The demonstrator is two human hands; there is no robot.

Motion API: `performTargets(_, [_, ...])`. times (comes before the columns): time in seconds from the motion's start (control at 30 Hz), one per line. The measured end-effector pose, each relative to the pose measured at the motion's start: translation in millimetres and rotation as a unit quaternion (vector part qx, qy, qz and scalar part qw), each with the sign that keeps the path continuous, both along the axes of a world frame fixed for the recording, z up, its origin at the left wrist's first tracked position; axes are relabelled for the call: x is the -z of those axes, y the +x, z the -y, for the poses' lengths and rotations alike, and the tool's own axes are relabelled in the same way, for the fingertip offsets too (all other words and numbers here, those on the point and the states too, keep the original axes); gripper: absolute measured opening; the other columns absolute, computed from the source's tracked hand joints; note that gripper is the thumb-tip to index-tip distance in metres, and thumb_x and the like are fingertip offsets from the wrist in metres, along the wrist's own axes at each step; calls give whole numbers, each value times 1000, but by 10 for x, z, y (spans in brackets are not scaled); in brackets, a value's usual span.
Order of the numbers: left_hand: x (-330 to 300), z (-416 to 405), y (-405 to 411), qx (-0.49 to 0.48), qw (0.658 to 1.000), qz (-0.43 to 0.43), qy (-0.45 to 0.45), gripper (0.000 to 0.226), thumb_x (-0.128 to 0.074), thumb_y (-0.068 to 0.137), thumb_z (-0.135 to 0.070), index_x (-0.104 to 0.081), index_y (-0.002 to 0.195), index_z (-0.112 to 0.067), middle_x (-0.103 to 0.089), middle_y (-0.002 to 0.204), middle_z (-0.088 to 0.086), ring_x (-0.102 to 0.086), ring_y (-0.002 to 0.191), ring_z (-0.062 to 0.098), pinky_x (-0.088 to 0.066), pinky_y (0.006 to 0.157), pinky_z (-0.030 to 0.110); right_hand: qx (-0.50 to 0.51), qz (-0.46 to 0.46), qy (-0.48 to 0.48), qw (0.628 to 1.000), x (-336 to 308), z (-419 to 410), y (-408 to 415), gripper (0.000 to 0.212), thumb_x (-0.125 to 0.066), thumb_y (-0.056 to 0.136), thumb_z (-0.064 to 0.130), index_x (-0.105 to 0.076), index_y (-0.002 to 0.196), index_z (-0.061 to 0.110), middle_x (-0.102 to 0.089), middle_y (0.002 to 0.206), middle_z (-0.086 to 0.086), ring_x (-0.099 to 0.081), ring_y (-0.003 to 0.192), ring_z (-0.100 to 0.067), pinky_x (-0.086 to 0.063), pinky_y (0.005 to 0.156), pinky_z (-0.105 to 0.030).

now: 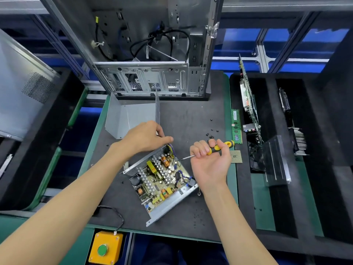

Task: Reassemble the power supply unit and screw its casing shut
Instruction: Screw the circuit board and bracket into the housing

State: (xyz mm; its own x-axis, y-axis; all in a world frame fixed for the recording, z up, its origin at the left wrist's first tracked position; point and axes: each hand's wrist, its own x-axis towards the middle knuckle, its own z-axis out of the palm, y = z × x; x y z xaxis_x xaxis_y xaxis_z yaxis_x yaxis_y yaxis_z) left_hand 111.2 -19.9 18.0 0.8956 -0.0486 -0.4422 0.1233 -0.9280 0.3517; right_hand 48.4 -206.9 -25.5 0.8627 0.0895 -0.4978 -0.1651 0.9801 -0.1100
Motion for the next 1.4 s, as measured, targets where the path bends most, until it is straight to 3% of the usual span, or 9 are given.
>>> performTargets(0.17, [-116, 181, 165, 31, 998, -9, 61, 21, -76, 81, -44, -70, 69, -27, -71, 81, -8, -67, 89, 22, -56, 82, 36, 0, 0, 3, 1000, 3, -11, -3, 20, -55, 85, 20, -46, 68, 15, -27, 66, 2, -27, 54, -14, -30, 50, -26])
performTargets(0.27, [-107, 267, 171, 64, 992, 13, 107, 35, -74, 80, -56, -66, 67, -25, -72, 77, -5, -66, 82, 21, -47, 74, 33, 1, -4, 8, 1000, 3, -5, -4, 20, -56, 84, 19, -46, 68, 15, -27, 66, 2, -26, 55, -14, -29, 51, -26])
performTargets(0.43, [-74, 272, 139, 89, 983, 29, 158, 37, -69, 84, -56, -60, 67, -24, -67, 75, -4, -64, 87, 24, -36, 91, 39, 4, -11, 13, 1000, 2, 8, 2, 21, -54, 86, 20, -45, 69, 15, -27, 67, 2, -25, 55, -14, -30, 50, -26])
performTargets(0.63, [-144, 299, 113, 153, 973, 56, 164, 31, -64, 89, -54, -56, 76, -27, -63, 80, -7, -59, 80, 21, -36, 68, 31, 8, -16, 27, 999, 10, 3, 12, 20, -54, 86, 20, -45, 69, 14, -28, 66, 2, -26, 54, -14, -30, 50, -26])
performTargets(0.8, [-230, 431, 116, 205, 956, 47, 205, 27, -59, 91, -59, -65, 95, -33, -41, 70, -11, -51, 79, 21, -35, 67, 31, 7, -17, 28, 999, 6, 0, 13, 21, -53, 87, 20, -46, 69, 14, -27, 66, 2, -25, 54, -14, -29, 50, -26])
performTargets(0.97, [-274, 269, 281, 162, 983, -60, 68, 13, -71, 88, -45, -74, 89, -32, -56, 66, -20, -51, 65, 1, -41, 71, 29, 9, -18, 34, 999, 7, 20, 0, 21, -53, 88, 20, -45, 70, 14, -27, 65, 2, -26, 54, -14, -31, 49, -26])
performTargets(1.13, [-216, 140, 307, 144, 985, -90, -32, 13, -64, 97, -18, -78, 97, -17, -69, 74, -3, -62, 64, 13, -56, 75, 31, 13, -23, 41, 999, 12, 26, -1, 22, -54, 87, 20, -46, 68, 14, -28, 64, 2, -28, 51, -14, -32, 46, -26])
performTargets(1.3, [-175, 45, 168, 210, 976, -52, 8, 26, -54, 98, -8, -74, 100, -24, -69, 96, -9, -63, 95, 13, -49, 91, 29, 14, -22, 40, 999, 8, 23, -1, 20, -55, 86, 19, -46, 68, 14, -28, 65, 2, -28, 52, -14, -31, 47, -26])
performTargets(1.4, [-127, -36, -5, 197, 980, -16, -27, 30, -50, 101, -8, -74, 107, -25, -68, 100, -16, -60, 97, 6, -46, 97, 28, 18, -23, 37, 999, 3, 28, -5, 20, -54, 86, 19, -46, 68, 15, -28, 65, 3, -27, 52, -13, -30, 47, -25])
